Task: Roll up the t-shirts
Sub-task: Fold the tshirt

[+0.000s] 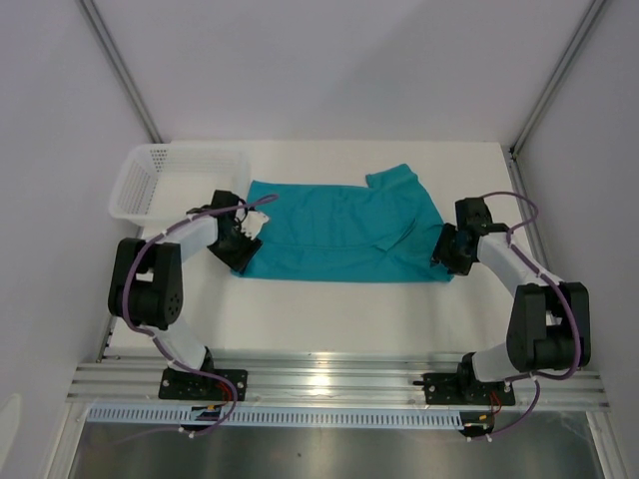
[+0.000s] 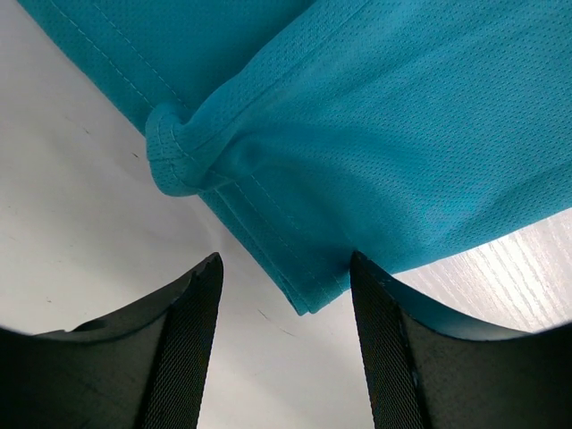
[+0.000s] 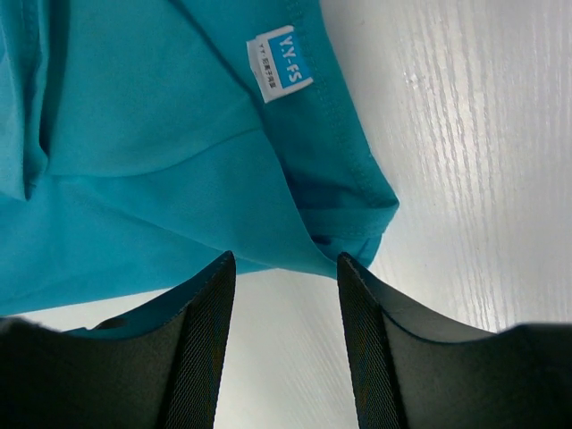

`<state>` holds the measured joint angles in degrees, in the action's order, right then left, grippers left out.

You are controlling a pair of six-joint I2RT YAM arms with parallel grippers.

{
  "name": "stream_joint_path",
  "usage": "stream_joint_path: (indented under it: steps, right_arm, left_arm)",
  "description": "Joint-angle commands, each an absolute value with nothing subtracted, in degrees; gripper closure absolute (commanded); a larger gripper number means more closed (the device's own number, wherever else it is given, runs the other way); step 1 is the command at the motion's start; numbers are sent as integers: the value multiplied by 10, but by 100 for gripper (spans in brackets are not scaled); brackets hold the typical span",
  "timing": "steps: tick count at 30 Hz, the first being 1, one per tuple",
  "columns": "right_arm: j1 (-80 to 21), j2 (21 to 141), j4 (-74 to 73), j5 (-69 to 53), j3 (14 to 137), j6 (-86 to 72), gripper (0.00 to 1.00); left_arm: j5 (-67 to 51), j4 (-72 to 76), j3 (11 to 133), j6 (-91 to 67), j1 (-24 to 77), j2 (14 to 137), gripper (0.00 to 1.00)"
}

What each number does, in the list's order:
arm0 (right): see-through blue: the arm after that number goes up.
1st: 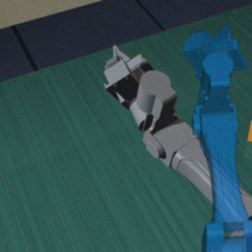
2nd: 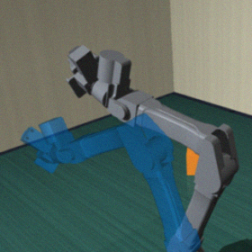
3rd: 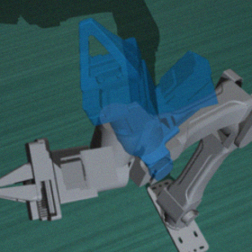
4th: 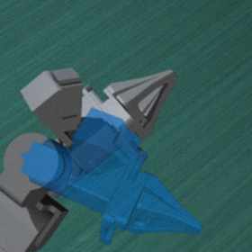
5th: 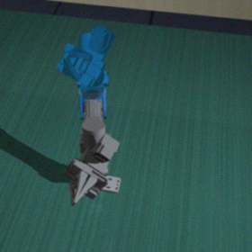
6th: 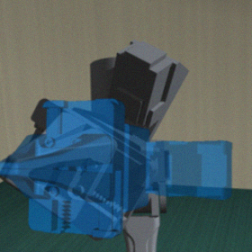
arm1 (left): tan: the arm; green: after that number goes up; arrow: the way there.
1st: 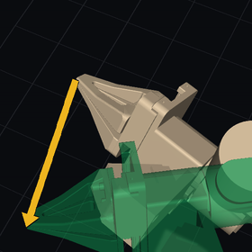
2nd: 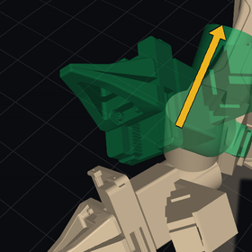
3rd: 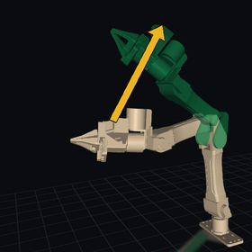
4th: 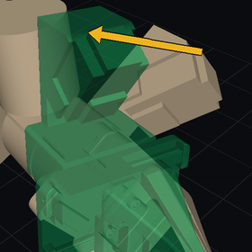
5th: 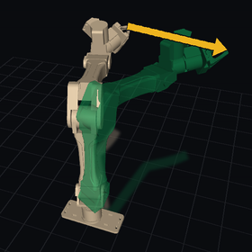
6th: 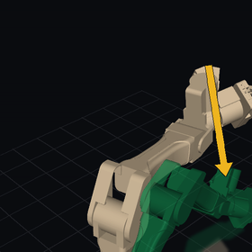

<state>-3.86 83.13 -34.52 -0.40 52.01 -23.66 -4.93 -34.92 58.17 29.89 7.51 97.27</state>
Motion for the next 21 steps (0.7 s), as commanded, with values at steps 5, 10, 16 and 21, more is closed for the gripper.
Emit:
stream_joint_path:
  steps: [5, 10, 16, 21]
  right_arm:
    - [-26, 858, -294, 0, 509, -192, 48]
    - [-5, 870, -270, -9, 499, -189, 54]
    - [11, 889, -254, -25, 504, -188, 86]
    - [23, 881, -258, -52, 498, -193, 99]
  left_arm:
    - [-70, -356, 623, 267, 74, 996, 39]
    - [-81, -377, 663, 258, 83, 1028, 49]
    - [-83, -388, 673, 264, 84, 1037, 91]
    - [-82, -388, 666, 271, 84, 1030, 99]
